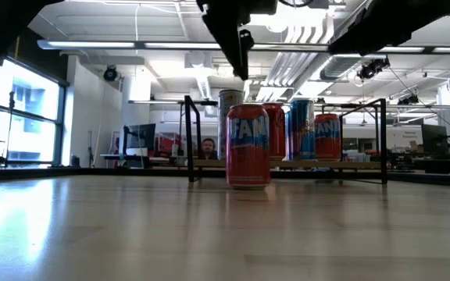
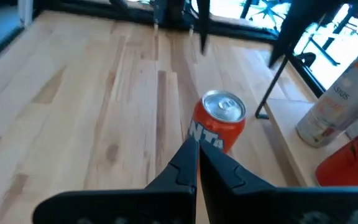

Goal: Place canned beverage on shelf
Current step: Put the orange soda can aligned with the orange soda can on the shelf

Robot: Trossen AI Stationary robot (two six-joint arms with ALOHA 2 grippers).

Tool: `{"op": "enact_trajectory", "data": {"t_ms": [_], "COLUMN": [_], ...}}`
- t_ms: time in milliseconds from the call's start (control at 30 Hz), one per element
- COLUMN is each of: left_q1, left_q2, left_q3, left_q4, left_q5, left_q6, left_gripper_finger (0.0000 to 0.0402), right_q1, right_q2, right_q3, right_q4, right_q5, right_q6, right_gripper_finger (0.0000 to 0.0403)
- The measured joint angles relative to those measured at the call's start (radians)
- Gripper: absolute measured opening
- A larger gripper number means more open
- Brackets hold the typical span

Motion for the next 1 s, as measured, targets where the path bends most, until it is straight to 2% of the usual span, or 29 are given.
{"op": "enact_trajectory", "data": {"t_ms": [167,300,400,567,700,800,1000], "left_q1": [0.022,0.026,0.025,0.025,0.025,0.017,-0.003], "left_q2": [-0.057,-0.154,-0.272,-0.528,-0.731,-0.863,-1.059], "left_q3": [-0.083,-0.246,-0.441,-0.835,-1.104,-1.270,-1.527], "left_q4": [-0.064,0.000,0.141,0.432,0.663,0.833,1.134], "left_q5": [0.096,0.099,0.100,0.101,0.099,0.098,0.097], "left_q6": [-0.036,-0.069,-0.092,-0.160,-0.265,-0.326,-0.373], "left_gripper_finger": [0.0325,0.0325,0.0325,0.0325,0.0325,0.0325,0.0325], "right_q1": [-0.009,-0.023,-0.049,-0.123,-0.193,-0.232,-0.288], "right_q2": [0.042,0.095,0.150,0.294,0.388,0.440,0.536], "right_q3": [0.000,0.000,0.000,0.003,0.056,0.104,0.168], "right_q4": [0.001,0.038,0.106,0.260,0.288,0.293,0.337], "right_q5": [-0.005,-0.005,-0.004,0.033,-0.006,-0.046,-0.170], "right_q6": [-0.006,0.009,0.059,0.134,0.180,0.171,0.093], "right_gripper_finger": [0.0014,0.0063,0.0115,0.0217,0.0287,0.0311,0.0318]}}
